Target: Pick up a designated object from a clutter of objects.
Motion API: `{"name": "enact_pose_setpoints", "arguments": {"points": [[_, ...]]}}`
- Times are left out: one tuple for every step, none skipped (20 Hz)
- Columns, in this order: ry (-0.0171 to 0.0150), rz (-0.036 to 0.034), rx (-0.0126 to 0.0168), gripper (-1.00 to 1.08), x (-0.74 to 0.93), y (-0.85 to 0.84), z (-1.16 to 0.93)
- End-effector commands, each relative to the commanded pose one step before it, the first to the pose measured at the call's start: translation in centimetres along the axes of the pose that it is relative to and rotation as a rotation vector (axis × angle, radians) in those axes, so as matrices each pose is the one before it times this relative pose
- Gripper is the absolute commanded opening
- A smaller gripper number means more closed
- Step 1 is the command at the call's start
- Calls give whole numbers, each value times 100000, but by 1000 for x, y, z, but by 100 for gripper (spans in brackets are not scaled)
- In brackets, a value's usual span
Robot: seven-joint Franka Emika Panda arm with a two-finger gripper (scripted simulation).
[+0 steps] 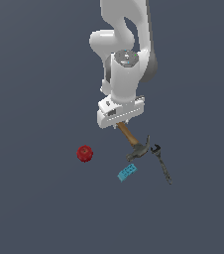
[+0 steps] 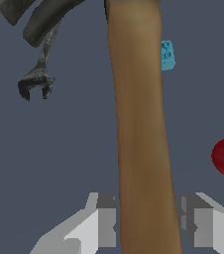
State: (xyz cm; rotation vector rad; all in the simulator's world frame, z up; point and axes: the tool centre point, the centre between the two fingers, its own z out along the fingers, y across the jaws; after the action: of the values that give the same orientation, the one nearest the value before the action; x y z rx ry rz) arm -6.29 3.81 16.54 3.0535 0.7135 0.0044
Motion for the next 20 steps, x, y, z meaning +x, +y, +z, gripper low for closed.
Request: {"name": "enact_pose_setpoints", "arguments": {"points": [[153,-1,-175,-100,923,-1841,-2506],[0,0,0,-100,349,-718,-940],[-58,-49,36,-100,370,-732,-905],[0,0,0,-100,353,-716,-937],[-36,-39,44,-100,369,-725,-913],[-23,-26,34,-100,368,-722,-922],[-20,-25,37,-100,372,-723,-925],[-17,-24,39,-100,376,-722,-926],[-16,-23,40,-100,376,-715,-918],[0,0,0,-100,370,-704,-917],[-30,-46,94,-100,380,-687,-873],[-17,-26,62,-100,366,-659,-848],[0,0,0,-100,345,-627,-815],[-20,-32,90,-100,339,-580,-751],[0,0,0,-100,316,-554,-720],[-15,-22,80,-100,306,-502,-658],[0,0,0,-100,284,-479,-623],[-10,-13,67,-100,272,-426,-565],[0,0,0,-100,249,-403,-525],[-9,-9,68,-100,233,-347,-468]]}}
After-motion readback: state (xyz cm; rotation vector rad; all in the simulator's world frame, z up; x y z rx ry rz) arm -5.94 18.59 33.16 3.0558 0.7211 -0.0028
